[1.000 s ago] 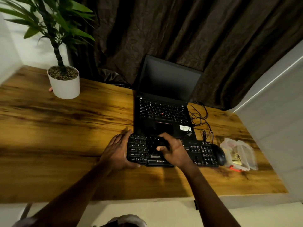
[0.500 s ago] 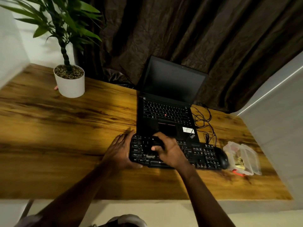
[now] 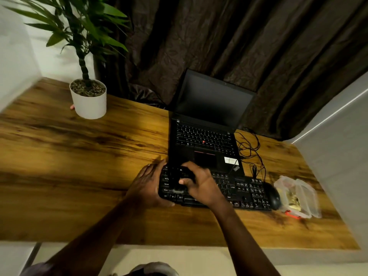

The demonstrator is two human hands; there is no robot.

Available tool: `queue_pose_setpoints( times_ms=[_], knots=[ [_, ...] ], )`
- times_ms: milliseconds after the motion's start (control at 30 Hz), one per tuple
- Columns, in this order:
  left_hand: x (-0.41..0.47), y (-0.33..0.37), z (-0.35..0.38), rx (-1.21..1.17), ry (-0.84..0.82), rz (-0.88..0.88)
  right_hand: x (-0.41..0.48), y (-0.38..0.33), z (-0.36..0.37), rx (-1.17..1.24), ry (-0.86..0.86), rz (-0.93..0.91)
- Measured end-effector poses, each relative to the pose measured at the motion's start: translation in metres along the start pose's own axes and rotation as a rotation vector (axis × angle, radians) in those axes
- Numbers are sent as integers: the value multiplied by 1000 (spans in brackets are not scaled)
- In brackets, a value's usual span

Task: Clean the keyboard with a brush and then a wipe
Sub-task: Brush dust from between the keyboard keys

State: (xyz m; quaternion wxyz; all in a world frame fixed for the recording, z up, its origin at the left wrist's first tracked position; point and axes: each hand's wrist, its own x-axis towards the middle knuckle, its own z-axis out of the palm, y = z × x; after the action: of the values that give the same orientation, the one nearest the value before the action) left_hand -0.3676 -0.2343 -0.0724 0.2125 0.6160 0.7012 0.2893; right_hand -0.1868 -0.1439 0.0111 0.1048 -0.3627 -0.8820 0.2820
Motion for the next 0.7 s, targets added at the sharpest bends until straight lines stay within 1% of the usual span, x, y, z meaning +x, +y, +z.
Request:
queue_pose_setpoints(
  times_ms=[67,100,167,233,367,433,567,700],
  knots=[
    [0,-1,1,4,-1,6,-2,-4,1,72,43,-21],
    [1,-2,1,4,-4,1,-3,-1,0,61,44,-18],
    [1,-3,3,7,-3,-5,-5,9,-6,8,6,19],
    [1,-5,4,11,0,-7,-7,16,-13,-96,-26,67],
    [2,-6,6,36,14,-2,-5,1,-12,-214,-18,-13],
    [3,-7,7,58,14,-1,-1,-11,-4,-183,-9,-51],
    [5,-8,10,94,22,-6,2,-25,12,5,-1,-42],
    [5,-8,9,72,-2,-11,0,-20,7,-21,16,-65]
  ],
)
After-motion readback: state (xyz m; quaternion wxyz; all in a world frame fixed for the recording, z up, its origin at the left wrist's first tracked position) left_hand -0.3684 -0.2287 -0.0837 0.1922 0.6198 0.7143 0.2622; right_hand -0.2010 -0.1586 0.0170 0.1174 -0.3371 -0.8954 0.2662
